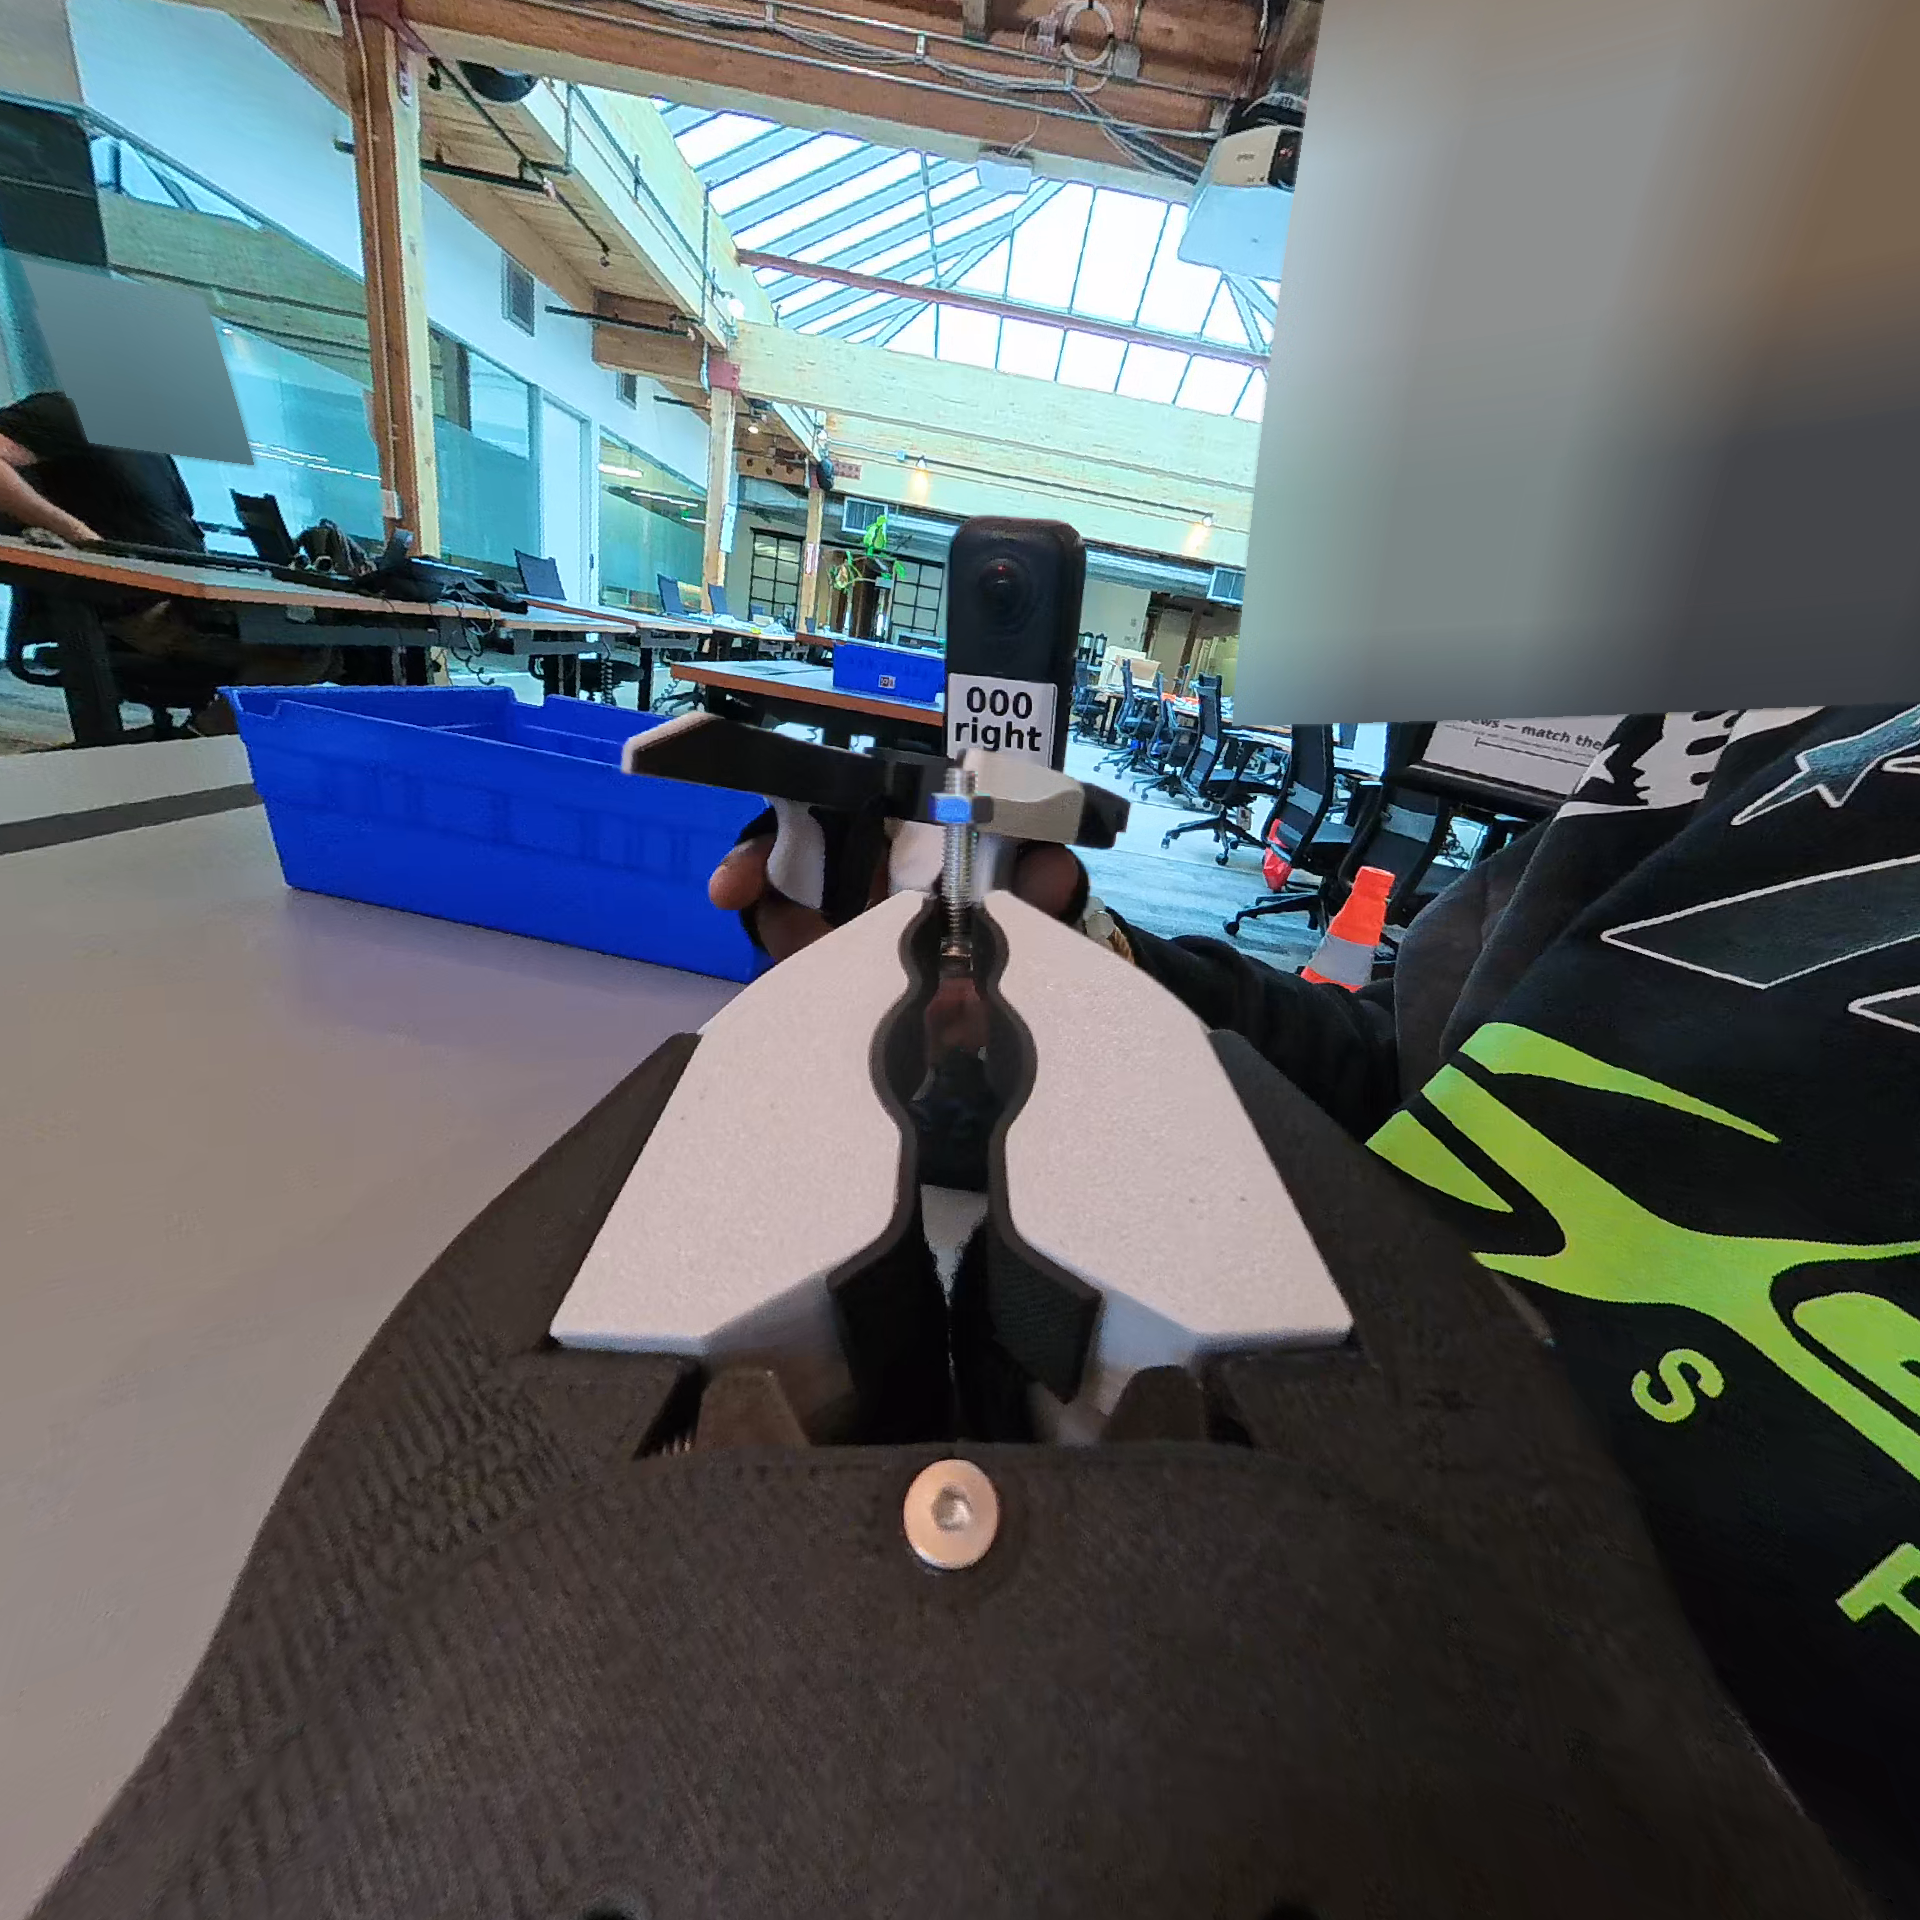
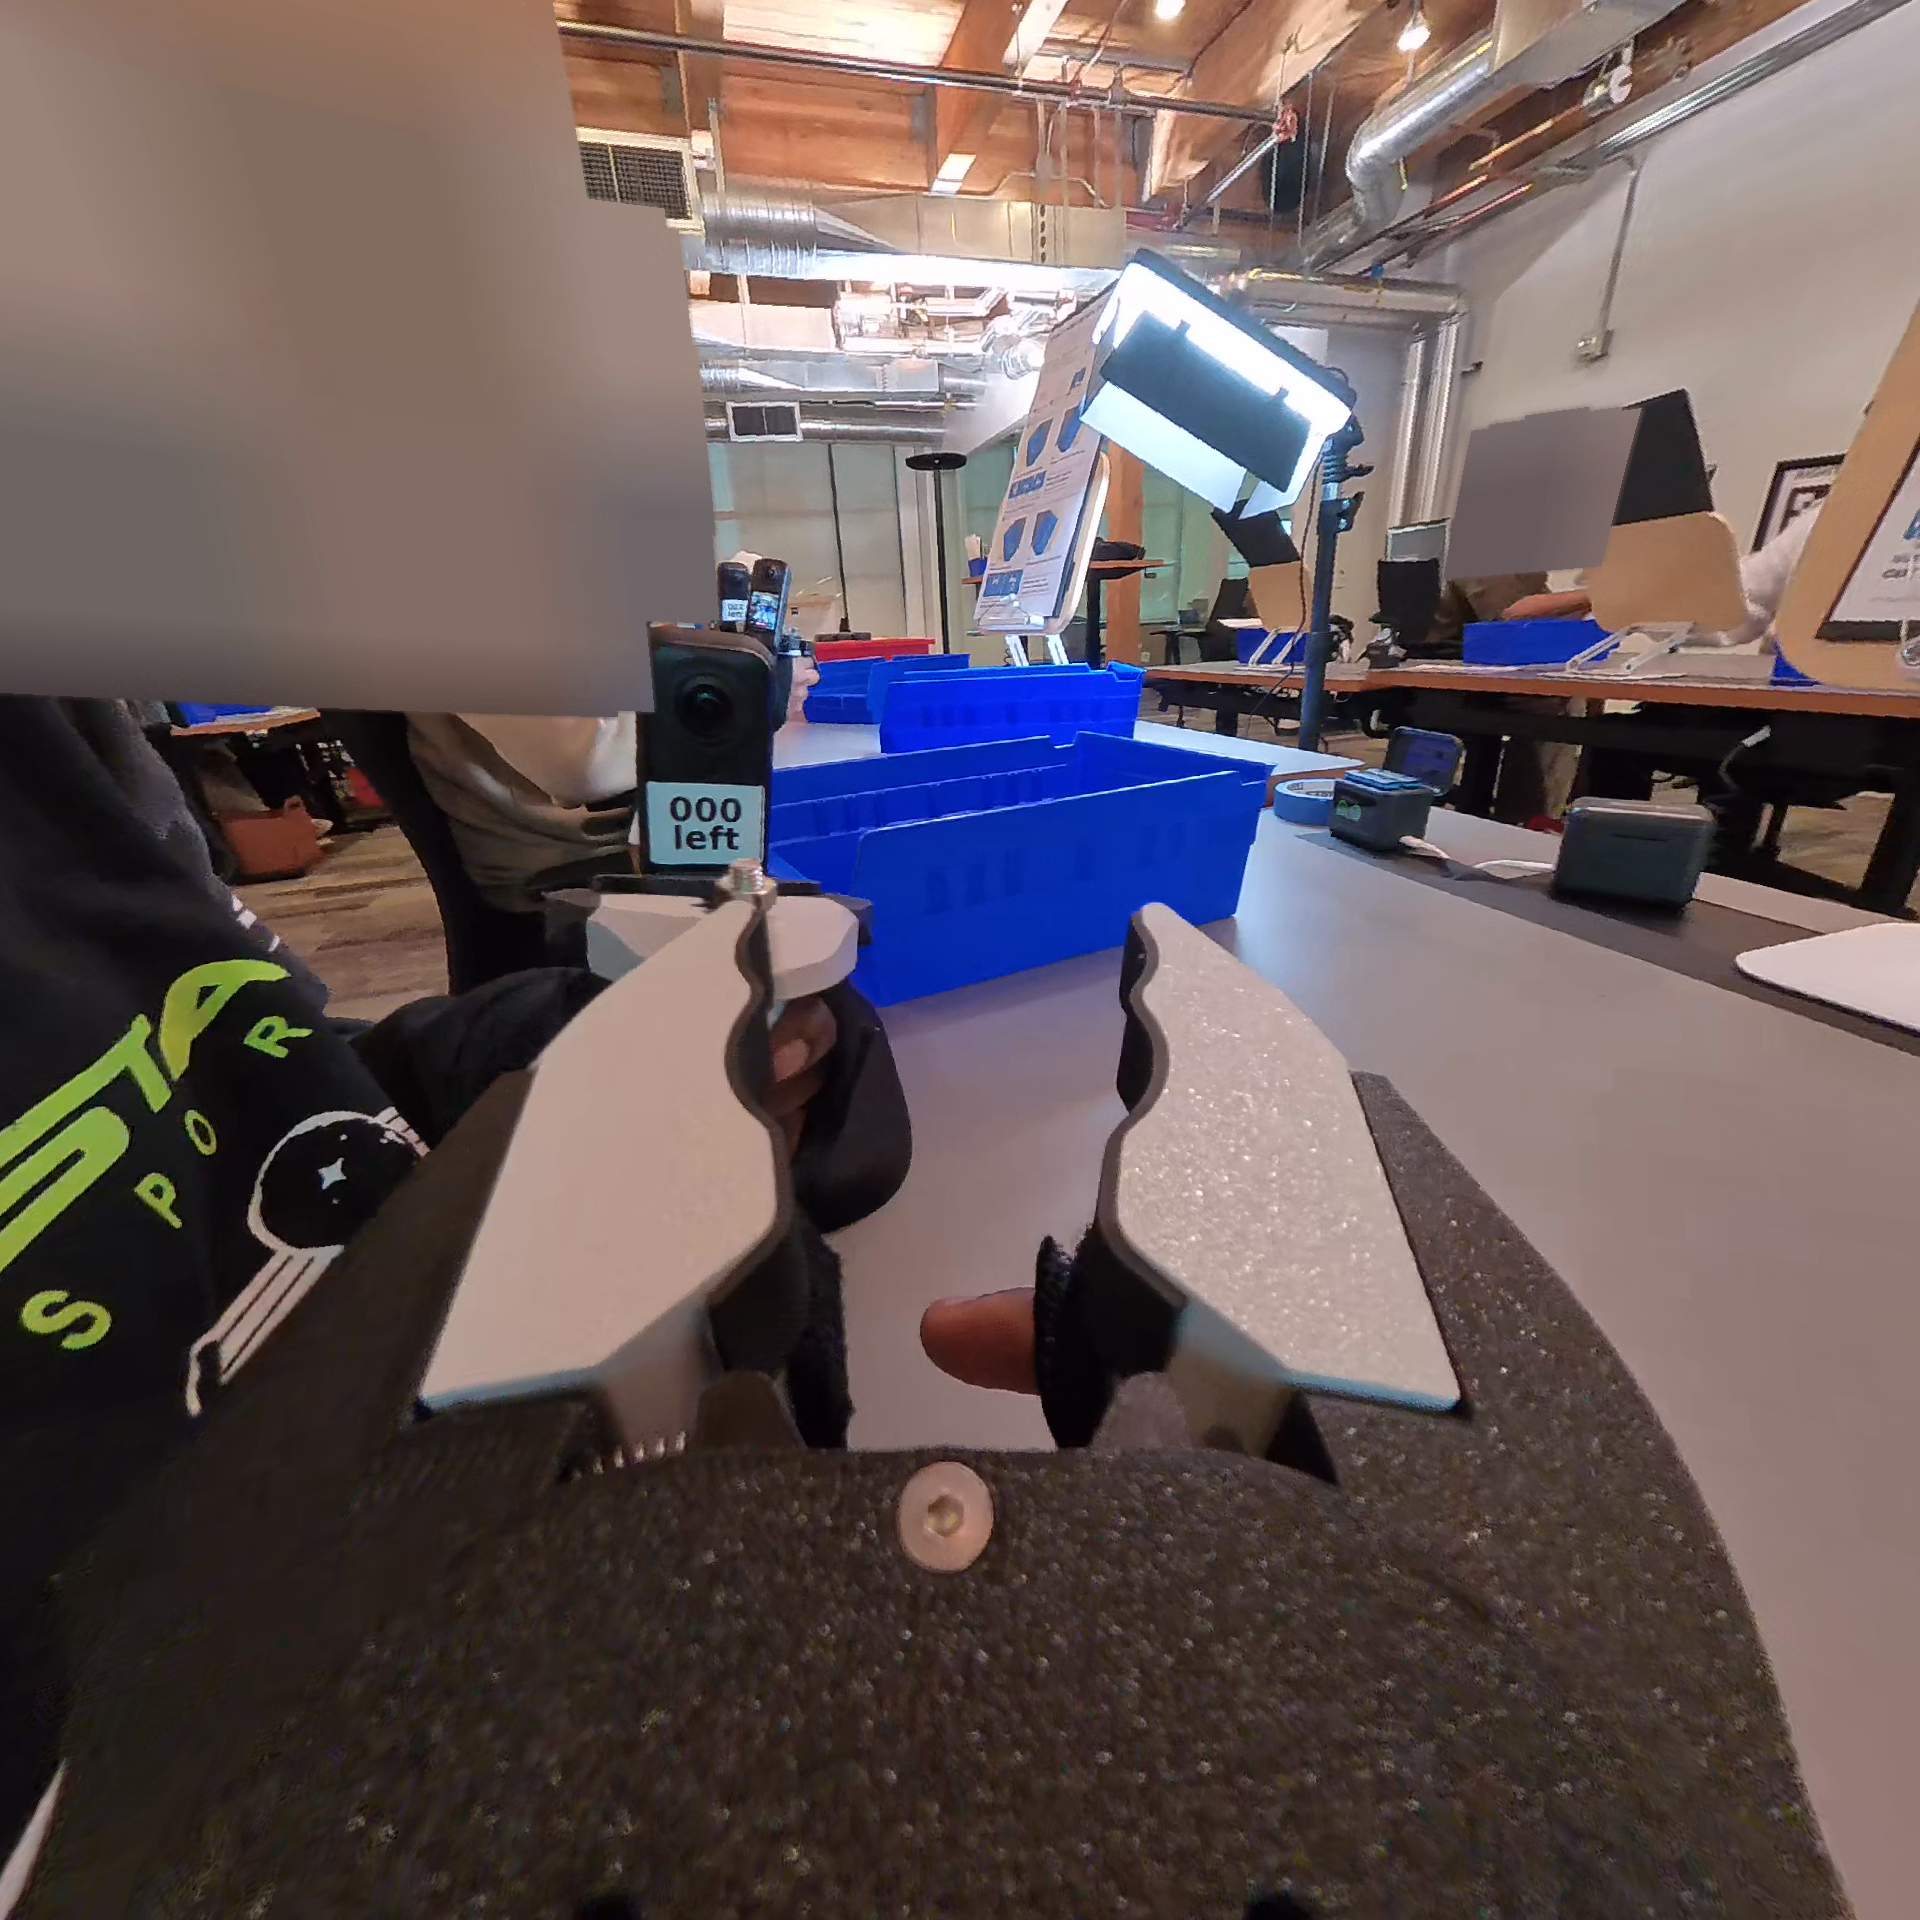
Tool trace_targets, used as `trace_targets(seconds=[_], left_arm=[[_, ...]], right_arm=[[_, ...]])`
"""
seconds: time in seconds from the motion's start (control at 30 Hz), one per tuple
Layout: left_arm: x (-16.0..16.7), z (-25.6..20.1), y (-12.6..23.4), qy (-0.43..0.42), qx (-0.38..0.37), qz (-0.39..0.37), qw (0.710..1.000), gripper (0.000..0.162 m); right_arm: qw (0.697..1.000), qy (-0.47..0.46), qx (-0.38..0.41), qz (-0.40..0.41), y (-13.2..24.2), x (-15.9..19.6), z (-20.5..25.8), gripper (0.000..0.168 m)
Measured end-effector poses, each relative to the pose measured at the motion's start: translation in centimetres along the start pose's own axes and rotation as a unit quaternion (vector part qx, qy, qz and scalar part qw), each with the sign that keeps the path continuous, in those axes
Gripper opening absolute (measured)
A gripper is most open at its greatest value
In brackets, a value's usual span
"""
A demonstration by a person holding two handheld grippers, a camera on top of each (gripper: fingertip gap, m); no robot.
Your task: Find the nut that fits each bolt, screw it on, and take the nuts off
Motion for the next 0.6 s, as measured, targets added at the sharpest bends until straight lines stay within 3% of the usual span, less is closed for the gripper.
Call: trace_targets(seconds=[0.27, 0.6], left_arm=[[0.4, -0.1, -0.3, -0.011, -0.003, 0.017, 1.0, 0.005], [1.1, -0.7, -0.7, -0.034, 0.005, 0.043, 0.998, 0.005]], right_arm=[[0.999, -0.021, -0.047, -0.008, -1.4, -0.1, 2.3, 0.074], [0.999, -0.034, -0.033, 0.005, -2.7, 1.0, 2.5, 0.076]])
Point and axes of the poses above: each gripper's, where its closed fingertips meet, y back along the fingers, x out of its underside, z = x × y across the jaws, the point moved 1 cm from there along y, back along the fingers, and after that the axes turned 7 degrees about x, right-handed, at the moved point
